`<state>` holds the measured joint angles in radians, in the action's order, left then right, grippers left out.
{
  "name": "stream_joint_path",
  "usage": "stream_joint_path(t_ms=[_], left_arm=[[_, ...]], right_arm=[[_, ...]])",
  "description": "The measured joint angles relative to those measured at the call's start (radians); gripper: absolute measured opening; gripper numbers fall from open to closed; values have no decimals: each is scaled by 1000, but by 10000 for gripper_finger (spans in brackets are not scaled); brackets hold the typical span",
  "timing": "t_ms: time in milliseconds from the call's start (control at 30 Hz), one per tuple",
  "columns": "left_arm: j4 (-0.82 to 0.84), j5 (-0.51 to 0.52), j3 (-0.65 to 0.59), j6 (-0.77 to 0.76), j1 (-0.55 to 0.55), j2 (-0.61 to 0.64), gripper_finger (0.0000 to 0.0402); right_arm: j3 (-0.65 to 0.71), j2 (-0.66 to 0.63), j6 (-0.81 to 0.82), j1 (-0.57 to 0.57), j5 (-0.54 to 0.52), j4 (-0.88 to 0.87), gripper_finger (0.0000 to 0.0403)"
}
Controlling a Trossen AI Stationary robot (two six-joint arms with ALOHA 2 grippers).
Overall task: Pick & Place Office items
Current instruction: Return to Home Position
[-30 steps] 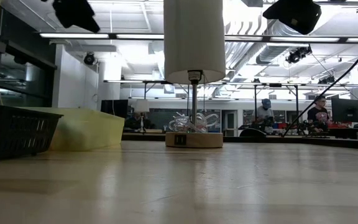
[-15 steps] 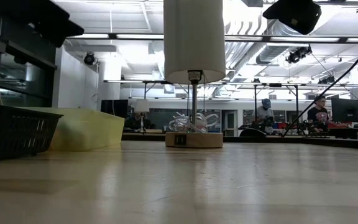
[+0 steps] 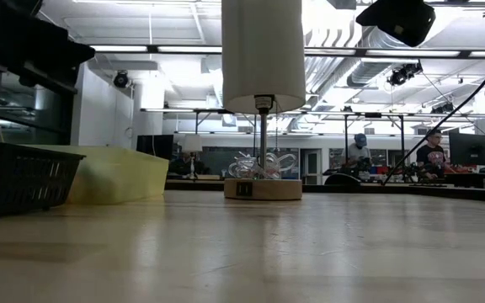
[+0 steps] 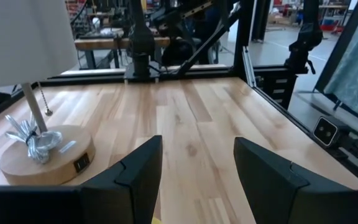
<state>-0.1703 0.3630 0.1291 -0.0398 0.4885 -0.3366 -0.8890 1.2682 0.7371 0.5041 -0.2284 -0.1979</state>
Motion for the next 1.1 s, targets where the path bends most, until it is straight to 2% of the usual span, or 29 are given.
stream_joint_path(t_ms=[267, 467, 800, 1100], left_arm=[[-21, -21, -88, 17, 0, 108, 190], [-19, -60, -110, 23, 0, 152, 190], [134, -91, -114, 17, -6, 180, 190], [152, -221, -115, 39, -62, 182, 190]], right_arm=[[0, 0, 0, 0, 0, 0, 300], [0, 0, 0, 0, 0, 0, 300], [0, 0, 0, 0, 0, 0, 300], [0, 0, 0, 0, 0, 0, 300]])
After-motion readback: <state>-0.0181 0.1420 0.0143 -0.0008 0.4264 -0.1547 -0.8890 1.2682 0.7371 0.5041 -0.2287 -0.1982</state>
